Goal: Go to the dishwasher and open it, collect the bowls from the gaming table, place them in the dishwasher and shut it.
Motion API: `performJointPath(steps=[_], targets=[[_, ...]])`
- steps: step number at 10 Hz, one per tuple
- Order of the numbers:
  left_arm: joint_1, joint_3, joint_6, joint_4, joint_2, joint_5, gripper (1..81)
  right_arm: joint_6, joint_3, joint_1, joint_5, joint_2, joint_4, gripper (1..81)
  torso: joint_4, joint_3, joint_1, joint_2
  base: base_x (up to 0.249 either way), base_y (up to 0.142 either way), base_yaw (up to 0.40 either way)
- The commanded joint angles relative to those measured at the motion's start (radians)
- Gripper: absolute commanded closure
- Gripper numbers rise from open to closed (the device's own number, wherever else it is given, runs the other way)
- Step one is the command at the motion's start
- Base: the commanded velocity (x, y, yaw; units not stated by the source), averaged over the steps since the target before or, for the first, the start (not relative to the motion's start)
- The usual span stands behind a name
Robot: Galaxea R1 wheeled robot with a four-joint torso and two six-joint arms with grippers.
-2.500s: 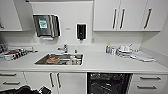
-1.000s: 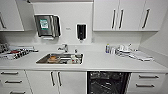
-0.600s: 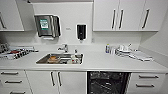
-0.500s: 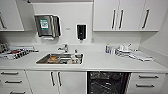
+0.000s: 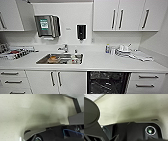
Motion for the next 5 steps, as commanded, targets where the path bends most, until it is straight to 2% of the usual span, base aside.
performJointPath(steps=[1, 3, 5], targets=[[-0.012, -0.007, -0.005, 0.019, -0.004, 0.011, 1.0, -0.003, -0.062, 0.026, -0.036, 0.021, -0.044, 1.0, 0.000, 0.000, -0.064, 0.100, 0.000, 0.000, 0.000], [0.003, -0.039, -0.016, -0.001, 0.028, 0.015, 1.0, -0.003, -0.188, 0.009, -0.036, 0.106, -0.035, 1.0, 0.000, 0.000, -0.085, 0.130, 0.000, 0.000, 0.000], [0.019, -0.106, -0.016, 0.001, 0.081, 0.017, 1.0, -0.001, -0.273, -0.017, -0.033, 0.170, -0.045, 1.0, 0.000, 0.000, -0.130, 0.199, 0.000, 0.000, 0.000]])
